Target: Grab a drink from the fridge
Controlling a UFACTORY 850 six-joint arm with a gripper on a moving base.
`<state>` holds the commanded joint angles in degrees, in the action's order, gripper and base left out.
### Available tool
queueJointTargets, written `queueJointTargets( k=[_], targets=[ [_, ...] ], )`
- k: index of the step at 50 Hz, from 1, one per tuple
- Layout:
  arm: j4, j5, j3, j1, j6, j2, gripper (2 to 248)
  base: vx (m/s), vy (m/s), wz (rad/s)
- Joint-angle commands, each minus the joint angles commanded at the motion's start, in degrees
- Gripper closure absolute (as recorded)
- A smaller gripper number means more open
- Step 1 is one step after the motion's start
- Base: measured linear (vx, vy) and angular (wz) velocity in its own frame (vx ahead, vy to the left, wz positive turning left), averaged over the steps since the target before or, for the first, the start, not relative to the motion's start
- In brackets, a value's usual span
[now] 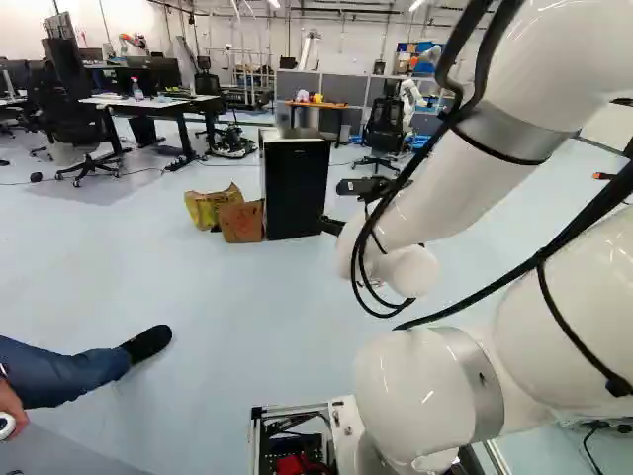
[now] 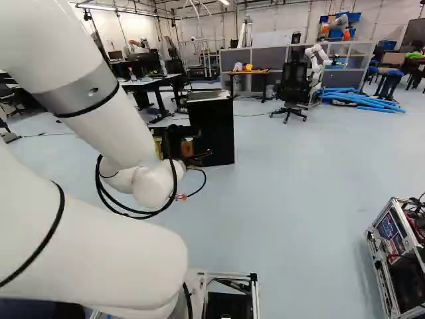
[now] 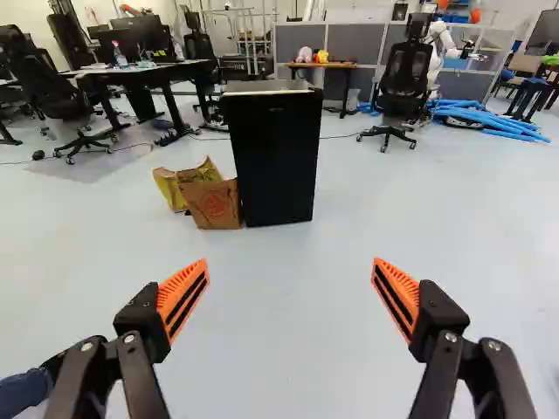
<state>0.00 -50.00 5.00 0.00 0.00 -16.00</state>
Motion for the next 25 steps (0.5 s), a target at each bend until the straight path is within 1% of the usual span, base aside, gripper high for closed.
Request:
queueJointTargets(
  k=[25],
  targets=[
    [0.00,0.00,0.00,0.00,0.00,0.00,3,0.044,0.001,-0.005]
  ],
)
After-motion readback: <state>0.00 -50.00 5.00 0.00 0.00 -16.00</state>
